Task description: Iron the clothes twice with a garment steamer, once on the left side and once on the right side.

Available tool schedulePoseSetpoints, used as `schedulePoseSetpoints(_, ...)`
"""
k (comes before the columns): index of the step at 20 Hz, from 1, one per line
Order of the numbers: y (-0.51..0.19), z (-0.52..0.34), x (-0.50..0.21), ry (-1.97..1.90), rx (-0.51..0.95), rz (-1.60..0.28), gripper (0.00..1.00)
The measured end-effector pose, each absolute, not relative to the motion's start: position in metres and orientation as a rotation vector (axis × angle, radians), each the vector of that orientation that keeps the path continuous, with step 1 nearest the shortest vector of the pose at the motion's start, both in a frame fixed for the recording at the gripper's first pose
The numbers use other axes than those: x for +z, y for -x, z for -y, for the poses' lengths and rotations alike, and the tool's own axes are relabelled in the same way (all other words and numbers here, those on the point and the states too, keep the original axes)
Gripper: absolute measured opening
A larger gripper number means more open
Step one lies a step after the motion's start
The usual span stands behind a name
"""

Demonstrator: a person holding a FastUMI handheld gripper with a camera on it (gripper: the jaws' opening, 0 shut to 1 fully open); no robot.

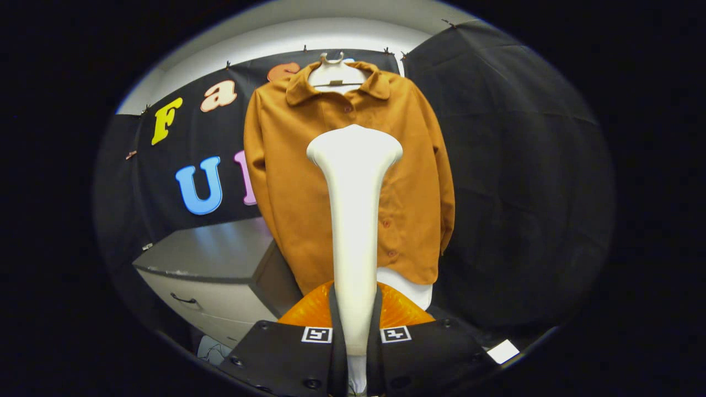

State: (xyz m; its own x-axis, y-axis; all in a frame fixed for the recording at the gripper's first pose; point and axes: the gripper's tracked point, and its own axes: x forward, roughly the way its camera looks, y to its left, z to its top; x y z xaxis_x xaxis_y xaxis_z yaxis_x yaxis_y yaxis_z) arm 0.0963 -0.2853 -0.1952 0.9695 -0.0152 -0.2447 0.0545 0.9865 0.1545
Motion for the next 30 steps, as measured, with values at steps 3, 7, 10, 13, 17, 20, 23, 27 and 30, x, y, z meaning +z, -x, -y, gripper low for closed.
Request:
schedulePoseSetpoints(3, -0.105, 0.309, -0.145, -0.157, -0.056, -0.163, 0.17)
schedulePoseSetpoints(7, -0.133, 0.345, -0.105, -0.135, -0.089, -0.089, 0.17)
schedulePoseSetpoints(10, -0.154, 0.37, -0.104, -0.145, -0.115, -0.074, 0.17)
schedulePoseSetpoints(13, -0.181, 0.392, -0.115, -0.169, -0.131, -0.085, 0.17)
schedulePoseSetpoints(17, -0.208, 0.397, -0.13, -0.203, -0.111, -0.095, 0.16)
schedulePoseSetpoints(20, -0.227, 0.389, -0.14, -0.183, -0.07, -0.101, 0.16)
schedulePoseSetpoints(23, -0.244, 0.378, -0.155, -0.177, -0.037, -0.12, 0.17)
schedulePoseSetpoints(27, -0.258, 0.366, -0.19, -0.178, -0.003, -0.169, 0.17)
schedulePoseSetpoints(30, -0.254, 0.359, -0.221, -0.176, 0.015, -0.208, 0.17)
